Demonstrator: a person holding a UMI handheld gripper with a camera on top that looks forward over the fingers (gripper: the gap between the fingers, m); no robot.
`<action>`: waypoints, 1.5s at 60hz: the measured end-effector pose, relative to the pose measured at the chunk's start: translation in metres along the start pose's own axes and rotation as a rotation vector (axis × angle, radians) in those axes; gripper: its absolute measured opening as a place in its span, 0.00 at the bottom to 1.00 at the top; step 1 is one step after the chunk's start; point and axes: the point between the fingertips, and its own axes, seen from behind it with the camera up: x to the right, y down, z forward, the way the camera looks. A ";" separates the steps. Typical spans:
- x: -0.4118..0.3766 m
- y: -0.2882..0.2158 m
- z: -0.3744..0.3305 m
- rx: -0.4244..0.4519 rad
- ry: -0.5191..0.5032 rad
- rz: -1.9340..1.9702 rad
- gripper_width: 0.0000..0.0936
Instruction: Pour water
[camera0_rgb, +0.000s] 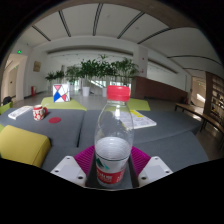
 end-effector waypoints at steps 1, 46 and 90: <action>0.001 -0.003 0.000 0.008 -0.003 0.002 0.57; -0.043 -0.302 0.102 0.352 0.465 -0.664 0.35; -0.459 -0.272 0.256 0.755 0.459 -2.237 0.35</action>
